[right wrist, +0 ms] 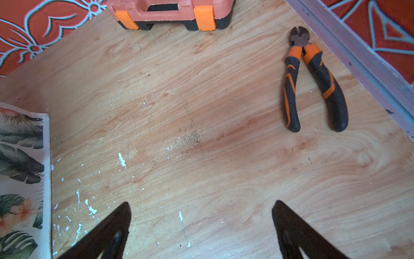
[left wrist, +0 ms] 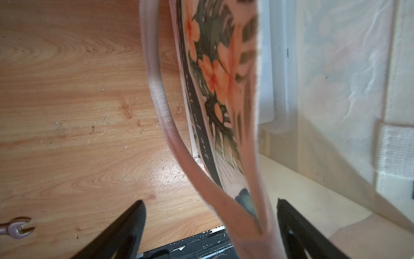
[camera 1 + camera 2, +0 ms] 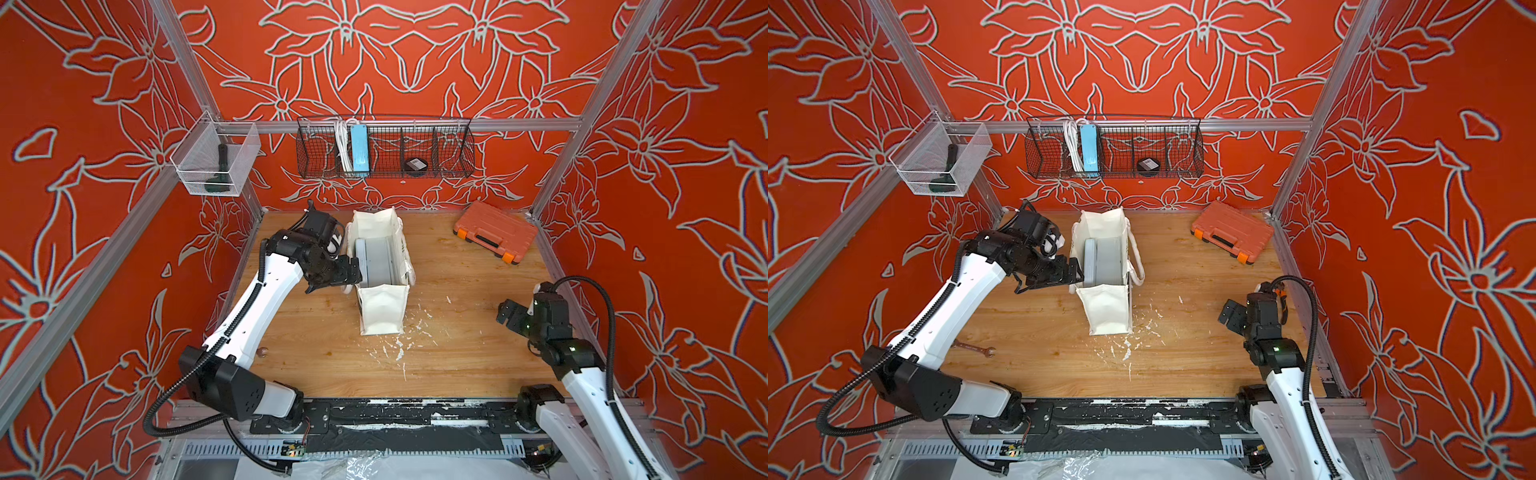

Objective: Take out the pencil case from the canvas bag
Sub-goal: Pick up the canvas bag from the center of the board.

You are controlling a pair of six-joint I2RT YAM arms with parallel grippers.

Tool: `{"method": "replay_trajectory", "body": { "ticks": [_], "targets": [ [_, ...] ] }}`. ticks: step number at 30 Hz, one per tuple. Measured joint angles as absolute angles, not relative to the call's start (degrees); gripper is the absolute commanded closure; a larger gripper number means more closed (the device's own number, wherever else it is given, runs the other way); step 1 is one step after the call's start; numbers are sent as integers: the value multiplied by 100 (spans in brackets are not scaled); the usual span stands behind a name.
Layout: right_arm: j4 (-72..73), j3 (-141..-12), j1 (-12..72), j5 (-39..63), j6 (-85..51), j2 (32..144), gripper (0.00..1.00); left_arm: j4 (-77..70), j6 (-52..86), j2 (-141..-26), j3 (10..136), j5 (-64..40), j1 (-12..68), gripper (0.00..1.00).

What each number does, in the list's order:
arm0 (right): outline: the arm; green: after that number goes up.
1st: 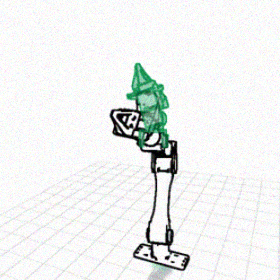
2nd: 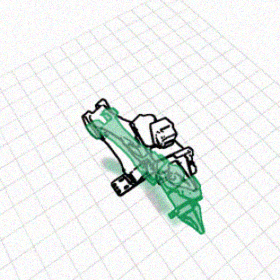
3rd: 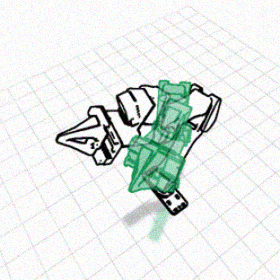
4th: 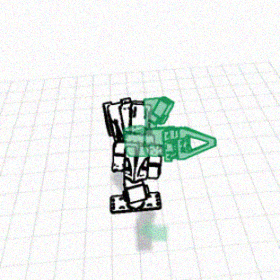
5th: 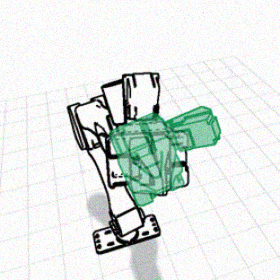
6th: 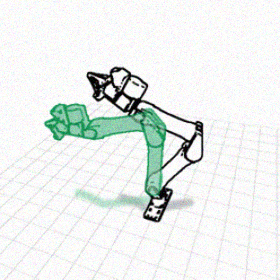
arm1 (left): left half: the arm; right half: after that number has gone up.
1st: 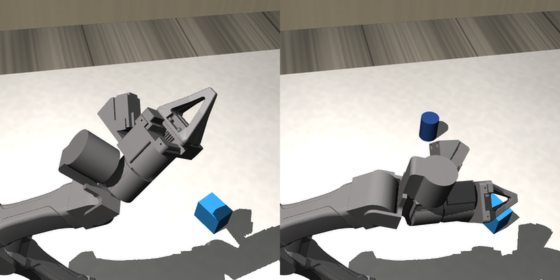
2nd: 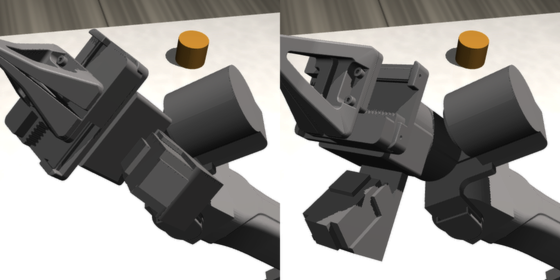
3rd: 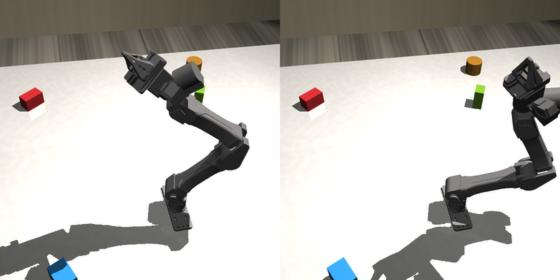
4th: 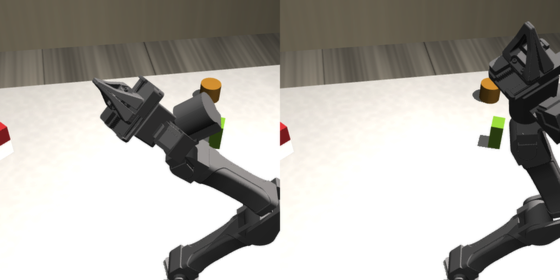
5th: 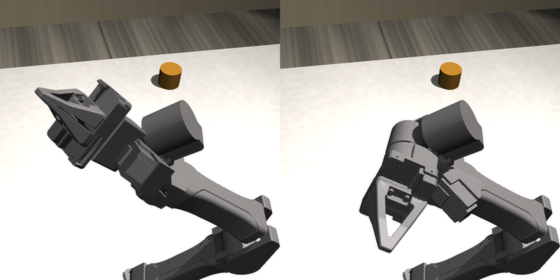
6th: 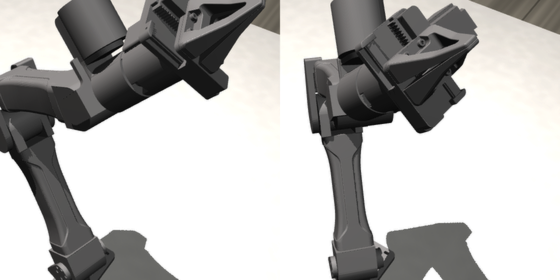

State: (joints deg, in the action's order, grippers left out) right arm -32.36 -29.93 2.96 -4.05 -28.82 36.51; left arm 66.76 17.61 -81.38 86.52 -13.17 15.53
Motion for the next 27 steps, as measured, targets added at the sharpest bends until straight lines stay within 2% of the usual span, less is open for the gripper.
{"method": "replay_trajectory", "body": {
  "ticks": [2, 6, 9, 12, 15, 19, 24, 27],
  "targets": [
    [-3234, -2993, 296, -405, -2884, 3651, 2, 6670, 1780, -8138, 8650, -1341, 1553, 23],
    [-3234, -2993, 296, -405, -2888, 3651, 2, 6617, 1769, -8114, 8565, -1400, 1553, 28],
    [-3234, -2993, 296, -405, -2893, 3651, 2, 6587, 1758, -8084, 8493, -1435, 1553, 37],
    [-3234, -2993, 296, -405, -2895, 3651, 2, 6567, 1767, -8060, 8471, -1444, 1553, 51],
    [-3234, -2993, 296, -405, -2895, 3651, 2, 6539, 1763, -8029, 8466, -1441, 1564, 69],
    [-3234, -2993, 296, -405, -2895, 3651, 2, 6521, 1778, -7990, 8464, -1406, 1577, 86],
    [-3234, -2993, 296, -403, -2895, 3629, 2, 6508, 1752, -7944, 8464, -1304, 1575, 100],
    [-3236, -2993, 296, -403, -2895, 3625, 2, 6514, 1717, -7940, 8464, -1223, 1575, 100]
  ]
}}
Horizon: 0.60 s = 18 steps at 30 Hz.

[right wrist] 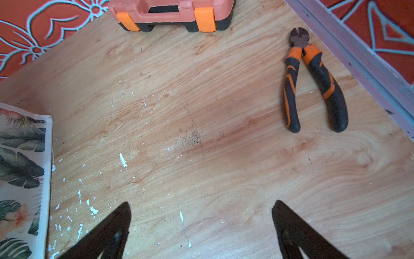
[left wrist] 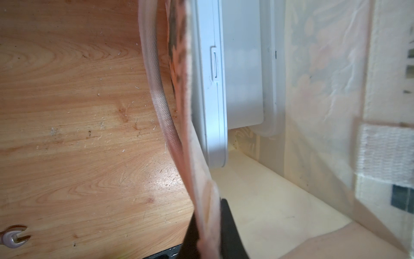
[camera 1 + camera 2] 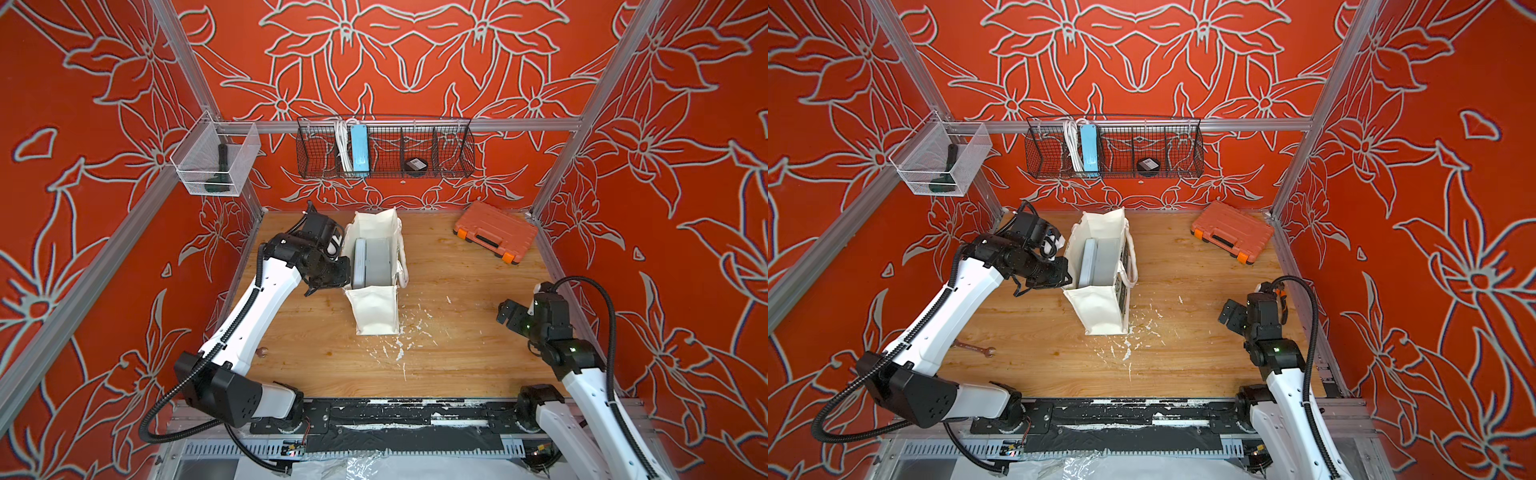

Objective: Take out the pencil case from the canvas bag
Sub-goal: Pick up the canvas bag from the center of the board.

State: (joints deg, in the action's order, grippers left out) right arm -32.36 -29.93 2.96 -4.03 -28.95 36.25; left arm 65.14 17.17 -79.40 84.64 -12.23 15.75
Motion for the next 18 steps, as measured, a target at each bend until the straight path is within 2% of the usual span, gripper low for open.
{"method": "replay_trajectory", "body": {
  "ticks": [10, 18],
  "targets": [
    [-3234, -2993, 296, -309, -2908, 3905, 2, 6711, 1212, -8093, 8731, -856, 1577, 100],
    [-3234, -3061, 322, 364, -3260, 4329, 1, 6648, 679, -8145, 8790, -338, 1575, 100]
  ]
}}
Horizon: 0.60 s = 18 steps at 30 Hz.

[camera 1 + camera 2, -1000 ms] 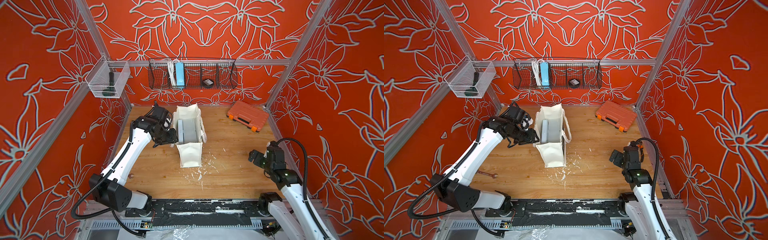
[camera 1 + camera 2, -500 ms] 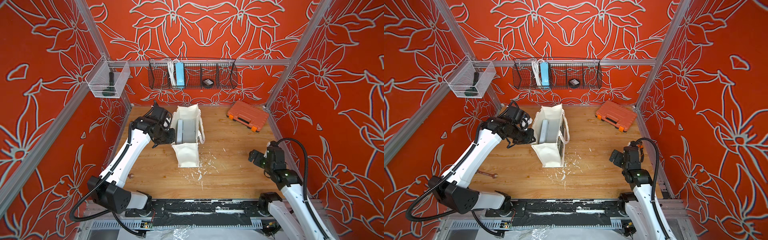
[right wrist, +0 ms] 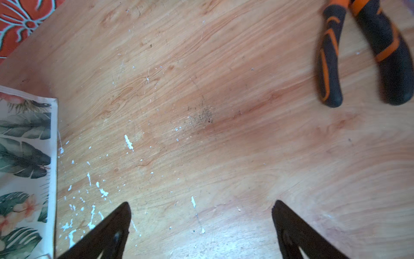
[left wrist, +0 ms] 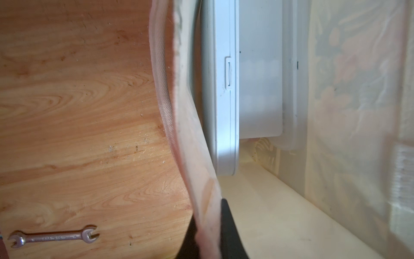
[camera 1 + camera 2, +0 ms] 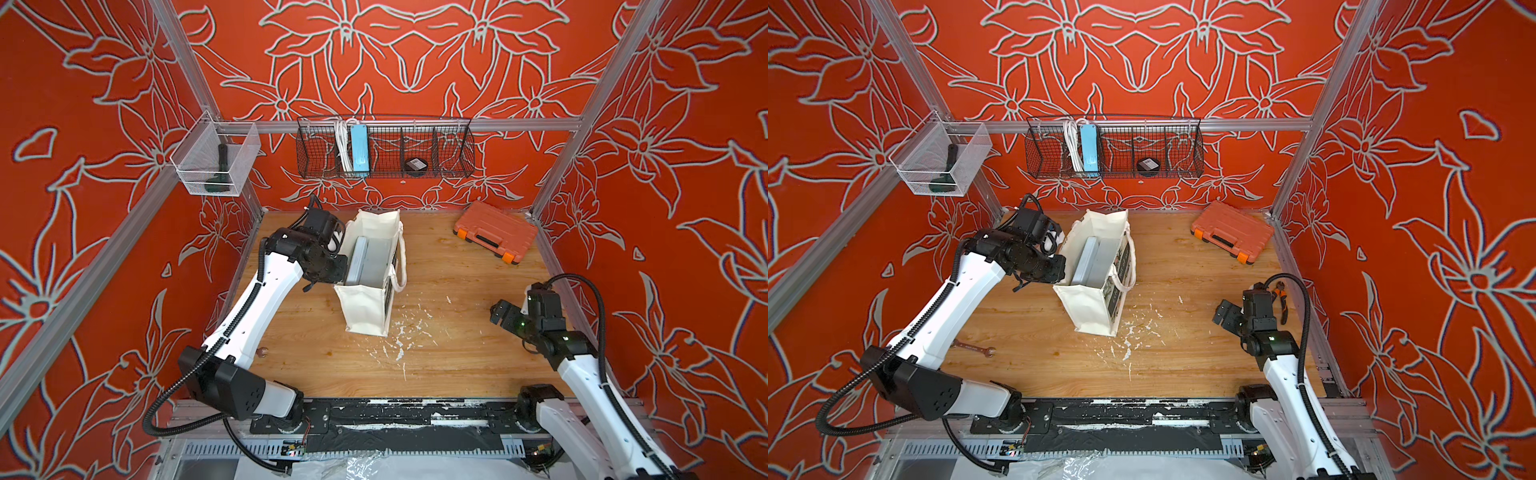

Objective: Take out the pencil case from the canvas bag
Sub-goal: Pick up the canvas bag from the center of the board.

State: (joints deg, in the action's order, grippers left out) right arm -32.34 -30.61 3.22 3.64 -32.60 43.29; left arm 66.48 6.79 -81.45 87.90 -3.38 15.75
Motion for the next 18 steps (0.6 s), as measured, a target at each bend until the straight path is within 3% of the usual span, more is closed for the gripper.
{"method": "replay_trajectory", "body": {
  "ticks": [5, 18],
  "targets": [
    [-3251, -3361, 582, 508, -3505, 4357, 1, 6482, 333, -8060, 8729, -204, 1577, 100],
    [-3039, -4392, 2349, 294, -4248, 4888, 2, 5865, -410, -7572, 8333, 75, 1575, 100]
  ]
}}
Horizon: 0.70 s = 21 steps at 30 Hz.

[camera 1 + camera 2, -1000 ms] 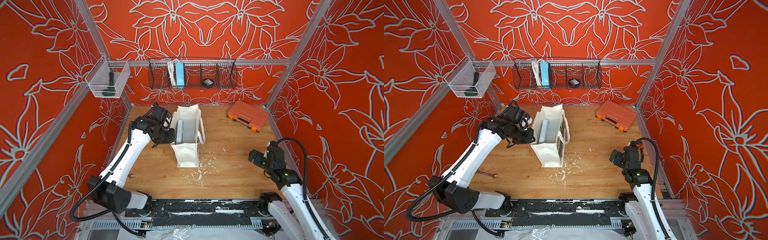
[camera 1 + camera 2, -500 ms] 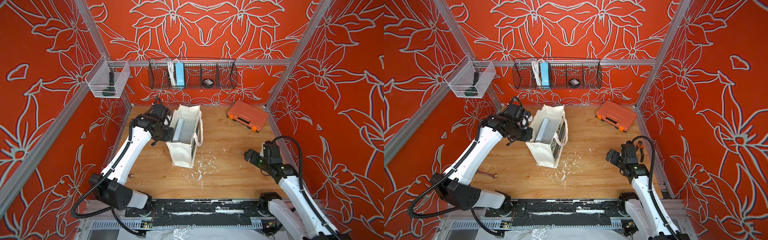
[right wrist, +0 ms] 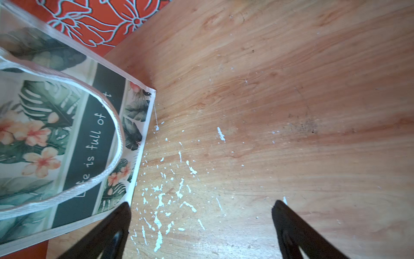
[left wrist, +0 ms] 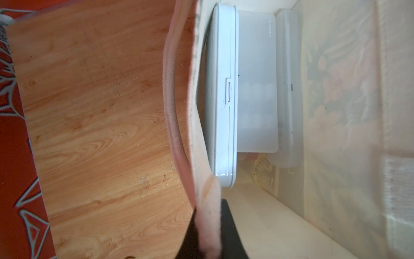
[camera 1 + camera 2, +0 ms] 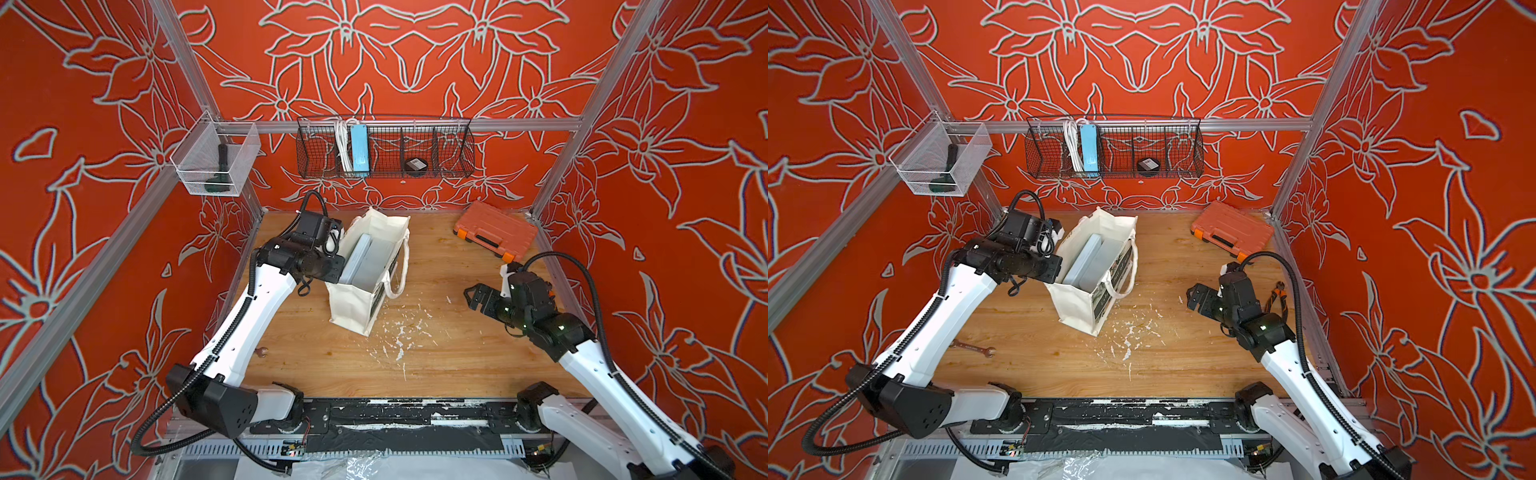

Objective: Take out the pencil case from the canvas bag
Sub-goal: Pick up the canvas bag from the center of the board.

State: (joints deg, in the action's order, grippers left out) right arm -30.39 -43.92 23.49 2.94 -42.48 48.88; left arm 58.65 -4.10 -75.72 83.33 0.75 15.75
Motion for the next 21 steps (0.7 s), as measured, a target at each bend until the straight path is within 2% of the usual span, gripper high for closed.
{"method": "replay_trajectory", "body": {
  "ticks": [12, 17, 21],
  "targets": [
    [-2141, -5513, 4466, -532, -4963, 6458, 2, 5424, -639, -7494, 8178, 298, 1575, 100],
    [-1874, -6045, 4950, -899, -5078, 7131, 2, 5284, -661, -7437, 8075, 322, 1575, 100],
    [-1579, -6187, 5166, -1260, -5153, 7255, 2, 5124, -690, -7371, 7972, 375, 1575, 100]
  ]
}}
